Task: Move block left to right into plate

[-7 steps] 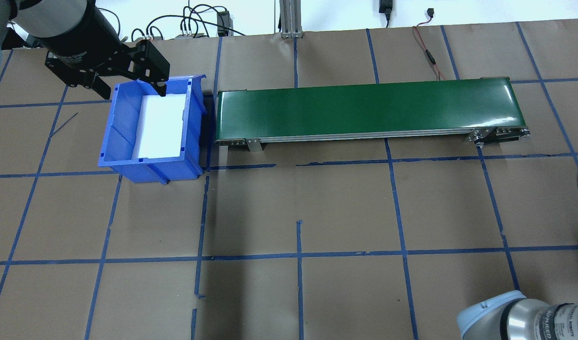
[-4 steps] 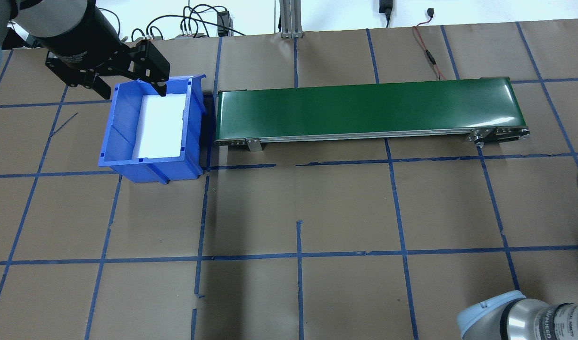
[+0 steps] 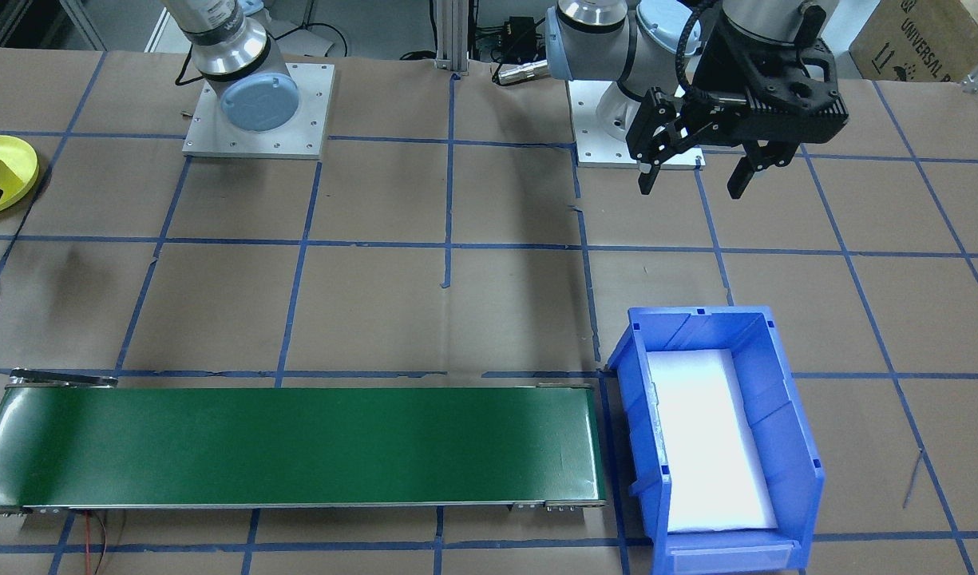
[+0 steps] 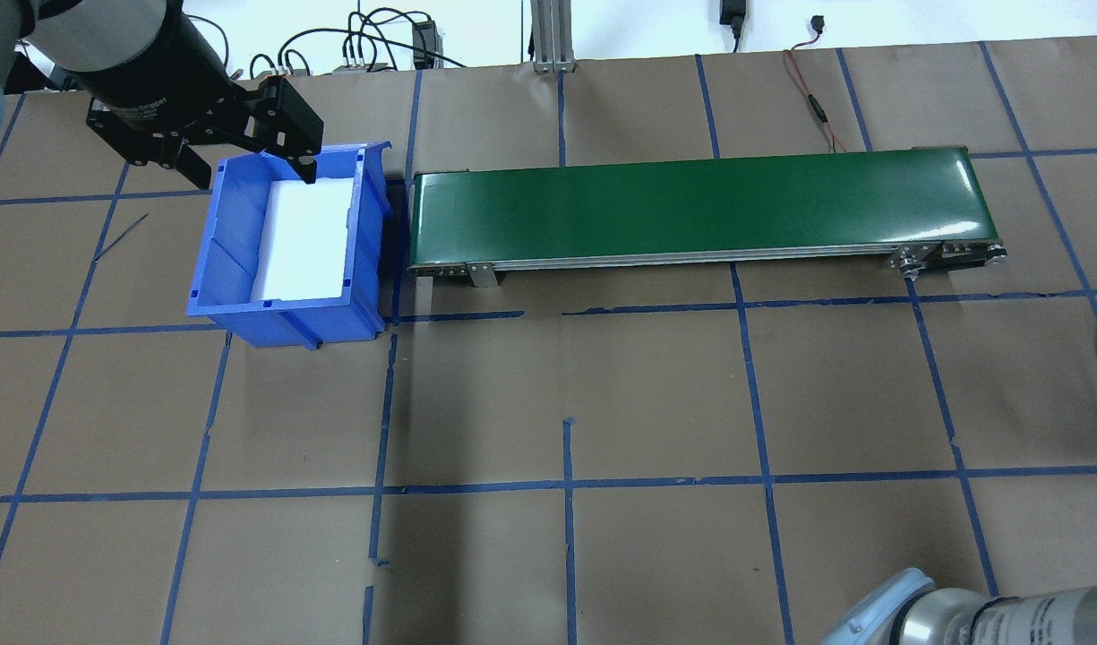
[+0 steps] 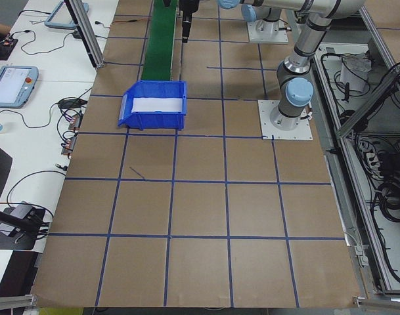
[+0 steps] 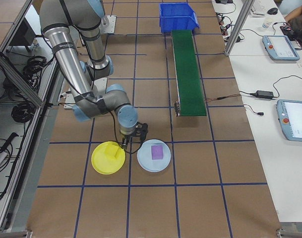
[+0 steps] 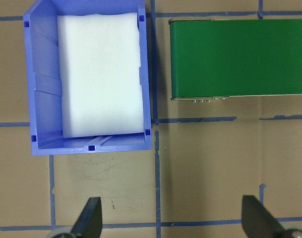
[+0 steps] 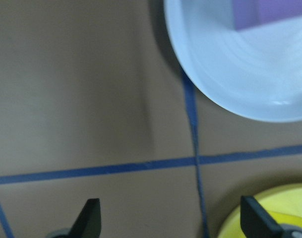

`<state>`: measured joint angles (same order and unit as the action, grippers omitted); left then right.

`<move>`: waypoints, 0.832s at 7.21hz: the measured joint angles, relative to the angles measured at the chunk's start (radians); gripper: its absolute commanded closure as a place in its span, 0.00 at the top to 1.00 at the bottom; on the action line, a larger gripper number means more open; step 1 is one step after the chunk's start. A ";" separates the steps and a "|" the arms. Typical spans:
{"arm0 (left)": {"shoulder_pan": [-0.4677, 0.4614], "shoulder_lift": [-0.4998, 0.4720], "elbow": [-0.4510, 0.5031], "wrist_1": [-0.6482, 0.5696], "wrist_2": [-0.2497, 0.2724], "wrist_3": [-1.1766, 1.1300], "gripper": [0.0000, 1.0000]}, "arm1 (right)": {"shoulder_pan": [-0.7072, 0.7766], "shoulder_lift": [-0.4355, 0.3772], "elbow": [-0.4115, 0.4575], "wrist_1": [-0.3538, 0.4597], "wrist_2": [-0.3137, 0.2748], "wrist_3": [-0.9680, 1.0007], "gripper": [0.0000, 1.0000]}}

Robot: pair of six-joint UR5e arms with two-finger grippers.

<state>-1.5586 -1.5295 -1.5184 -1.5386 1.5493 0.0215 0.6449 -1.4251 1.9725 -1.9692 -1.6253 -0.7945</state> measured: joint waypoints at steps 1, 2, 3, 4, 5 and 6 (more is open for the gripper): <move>0.000 0.000 0.000 0.000 0.000 0.000 1.00 | 0.173 -0.028 -0.024 0.040 0.001 0.162 1.00; 0.000 0.000 0.000 0.000 0.000 0.000 1.00 | 0.352 -0.053 -0.069 0.092 0.000 0.324 1.00; 0.000 0.000 0.000 0.000 0.000 0.000 1.00 | 0.510 -0.065 -0.130 0.164 -0.002 0.468 1.00; 0.000 0.000 0.000 0.000 0.000 0.000 1.00 | 0.647 -0.072 -0.191 0.241 0.000 0.583 1.00; 0.000 0.000 0.000 0.000 0.001 0.000 1.00 | 0.766 -0.086 -0.239 0.305 0.002 0.665 1.00; 0.000 0.000 0.000 0.000 0.000 0.000 1.00 | 0.865 -0.114 -0.263 0.356 0.016 0.730 1.00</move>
<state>-1.5586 -1.5293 -1.5186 -1.5386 1.5496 0.0215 1.5094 -1.5388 1.7099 -1.6132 -1.6095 -0.0644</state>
